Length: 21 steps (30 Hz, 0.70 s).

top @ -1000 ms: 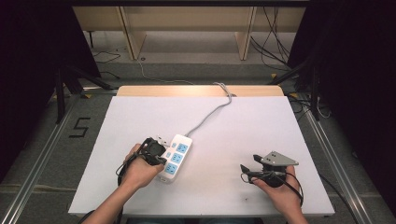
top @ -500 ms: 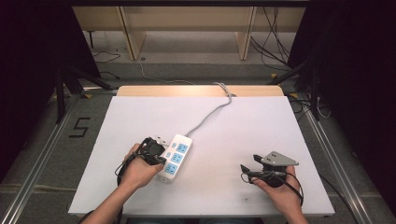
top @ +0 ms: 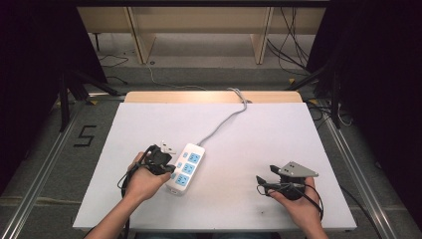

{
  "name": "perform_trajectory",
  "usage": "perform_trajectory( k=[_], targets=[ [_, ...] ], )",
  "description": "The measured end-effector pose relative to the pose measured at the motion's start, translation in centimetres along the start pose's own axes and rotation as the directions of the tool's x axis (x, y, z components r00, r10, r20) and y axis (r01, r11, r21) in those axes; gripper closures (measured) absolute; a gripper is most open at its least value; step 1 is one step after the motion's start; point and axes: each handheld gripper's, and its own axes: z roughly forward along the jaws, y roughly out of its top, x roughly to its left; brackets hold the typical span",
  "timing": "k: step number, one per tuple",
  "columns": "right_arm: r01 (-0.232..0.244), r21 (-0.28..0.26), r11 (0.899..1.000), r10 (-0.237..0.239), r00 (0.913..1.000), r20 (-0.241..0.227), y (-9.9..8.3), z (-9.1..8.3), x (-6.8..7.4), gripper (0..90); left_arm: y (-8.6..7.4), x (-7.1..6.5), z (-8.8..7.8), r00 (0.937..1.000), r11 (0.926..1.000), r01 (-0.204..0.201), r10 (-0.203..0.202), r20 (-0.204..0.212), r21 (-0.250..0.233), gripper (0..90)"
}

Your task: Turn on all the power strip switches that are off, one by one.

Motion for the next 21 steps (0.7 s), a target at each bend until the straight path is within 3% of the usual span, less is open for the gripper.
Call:
perform_trajectory(
  k=[6,10,21],
  targets=[
    [0.000,-0.001,1.000,0.000,1.0000,-0.002,0.0,-0.1,0.0,35.2,-0.2,0.2,-0.3,0.9999,0.9997,0.010,-0.010,0.002,-0.023,89.8],
    [-0.003,0.001,1.000,0.003,1.0000,-0.001,0.0,-0.1,0.0,35.1,-0.5,0.3,-0.6,0.9999,0.9994,-0.015,0.016,0.007,-0.030,89.7],
    [-0.002,0.001,1.000,0.002,1.0000,0.000,0.0,-0.2,-0.1,34.9,-1.3,0.9,-1.4,0.9996,0.9954,-0.019,0.021,0.017,-0.094,89.5]
  ],
)
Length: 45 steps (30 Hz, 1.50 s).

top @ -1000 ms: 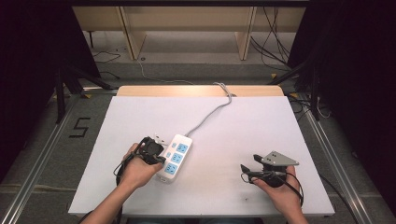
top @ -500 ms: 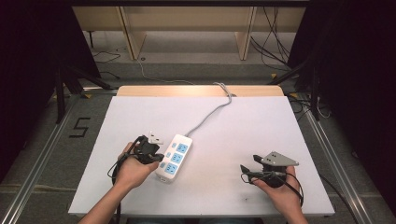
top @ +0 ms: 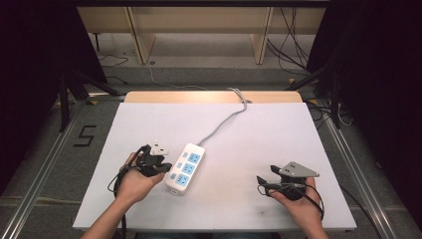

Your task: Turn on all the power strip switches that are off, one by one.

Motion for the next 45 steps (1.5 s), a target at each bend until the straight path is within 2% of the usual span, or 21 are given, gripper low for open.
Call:
perform_trajectory(
  k=[5,7,11,15,23,26,31,35,39,45],
  targets=[
    [0.000,0.002,1.000,0.000,1.0000,-0.002,0.0,0.0,0.0,34.8,-0.3,0.2,-0.3,1.0000,0.9995,-0.007,0.007,0.002,-0.031,89.2],
    [-0.001,0.002,1.000,0.001,1.0000,-0.002,0.0,-0.1,-0.1,34.8,-0.4,0.4,-0.4,0.9999,0.9995,-0.013,0.013,0.005,-0.030,84.2],
    [-0.002,0.001,1.000,0.002,1.0000,-0.003,0.0,-0.1,-0.2,34.7,-0.6,0.4,-0.5,0.9998,0.9990,-0.019,0.019,0.001,-0.041,83.3],
    [-0.007,0.000,1.000,0.007,1.0000,-0.002,-0.1,-0.2,-0.3,34.7,-0.7,0.6,-0.8,0.9998,0.9980,-0.019,0.019,0.005,-0.060,77.8],
    [-0.004,0.005,1.000,0.004,1.0000,-0.004,-0.1,-0.2,-0.3,34.1,-1.5,1.3,-1.0,0.9999,0.9959,0.006,-0.005,0.011,-0.090,66.0],
    [-0.004,0.006,1.000,0.004,1.0000,-0.002,-0.1,-0.3,-0.4,33.9,-1.7,1.7,-1.2,0.9999,0.9948,0.002,-0.003,-0.011,-0.102,62.3],
    [-0.004,0.006,1.000,0.004,1.0000,-0.005,-0.2,-0.5,-0.5,33.8,-2.2,2.2,-1.5,0.9992,0.9907,0.030,-0.033,-0.022,-0.133,56.3],
    [-0.010,0.003,1.000,0.010,0.9999,0.002,-0.3,-0.7,-0.7,33.8,-2.5,2.6,-1.9,0.9994,0.9867,0.024,-0.027,-0.020,-0.161,49.3],
    [-0.009,0.004,1.000,0.009,1.0000,0.003,-0.3,-0.8,-0.9,33.7,-2.8,2.9,-2.0,0.9991,0.9853,0.042,-0.042,0.005,-0.165,42.3],
    [-0.011,0.007,1.000,0.011,0.9999,0.000,-0.3,-0.9,-1.0,33.7,-3.6,3.4,-2.1,0.9982,0.9804,0.057,-0.060,-0.007,-0.189,35.2]
  ],
)
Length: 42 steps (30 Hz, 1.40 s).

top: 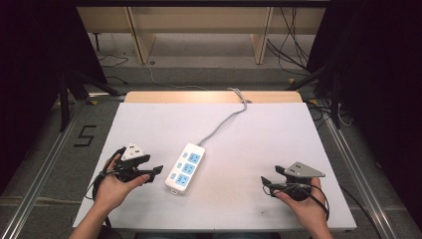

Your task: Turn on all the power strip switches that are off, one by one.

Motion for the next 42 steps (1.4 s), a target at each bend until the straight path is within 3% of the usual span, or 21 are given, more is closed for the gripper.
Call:
perform_trajectory(
  k=[4,13,42],
  targets=[
    [-0.002,0.000,1.000,0.002,1.0000,0.001,-0.1,-0.1,-0.1,33.2,-0.4,0.2,-0.3,0.9999,0.9998,-0.015,0.015,0.002,-0.011,32.4],
    [-0.012,-0.001,1.000,0.012,0.9999,0.009,-0.4,-0.5,-0.6,32.9,-1.5,0.8,-0.5,1.0000,0.9996,0.006,-0.006,-0.006,-0.028,25.9],
    [-0.013,0.008,1.000,0.013,0.9998,0.017,-0.6,-0.3,-0.7,32.4,-4.2,2.4,-0.7,0.9970,0.9998,0.018,-0.018,-0.076,-0.001,23.7]
  ],
)
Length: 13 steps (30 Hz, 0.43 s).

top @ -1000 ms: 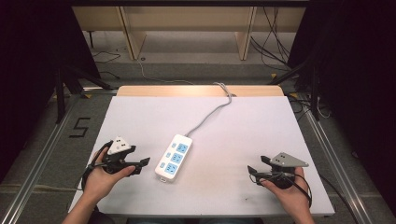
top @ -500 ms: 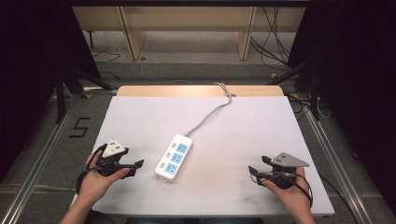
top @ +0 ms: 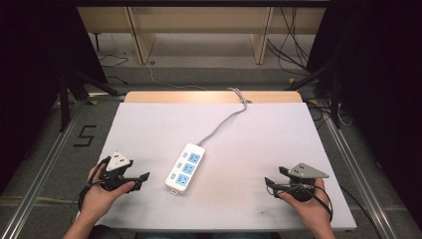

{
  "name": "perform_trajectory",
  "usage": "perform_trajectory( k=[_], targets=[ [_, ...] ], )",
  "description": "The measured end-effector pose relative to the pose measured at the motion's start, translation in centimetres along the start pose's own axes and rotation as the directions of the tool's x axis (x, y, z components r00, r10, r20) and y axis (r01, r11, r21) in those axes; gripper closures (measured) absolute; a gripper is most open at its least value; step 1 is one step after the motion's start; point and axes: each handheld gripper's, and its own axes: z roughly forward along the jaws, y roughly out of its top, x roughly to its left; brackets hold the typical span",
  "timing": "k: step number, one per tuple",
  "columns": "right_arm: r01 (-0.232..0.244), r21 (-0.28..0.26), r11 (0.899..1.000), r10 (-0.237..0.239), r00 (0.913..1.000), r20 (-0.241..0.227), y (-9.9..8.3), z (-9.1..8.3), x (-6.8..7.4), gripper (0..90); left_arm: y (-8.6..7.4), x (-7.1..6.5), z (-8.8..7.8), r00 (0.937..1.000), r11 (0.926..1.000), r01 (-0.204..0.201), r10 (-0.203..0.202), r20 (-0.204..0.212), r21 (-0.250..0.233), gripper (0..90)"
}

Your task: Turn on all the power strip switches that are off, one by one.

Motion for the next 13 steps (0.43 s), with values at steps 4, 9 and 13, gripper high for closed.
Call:
perform_trajectory(
  k=[4,9,13],
  targets=[
    [0.002,0.002,1.000,-0.002,1.0000,0.001,-0.02,0.09,-0.02,32.4,-0.11,0.05,0.18,1.0000,0.9999,0.008,-0.008,-0.001,-0.008,23.4],
    [0.002,0.004,1.000,-0.002,1.0000,-0.003,-0.06,0.23,0.02,32.4,-0.13,-0.01,0.40,1.0000,1.0000,0.003,-0.003,0.000,0.001,23.2],
    [0.005,0.007,1.000,-0.005,1.0000,-0.002,-0.08,0.25,0.00,32.4,-0.13,-0.01,0.54,1.0000,1.0000,0.003,-0.003,-0.006,0.000,23.3]
  ],
)
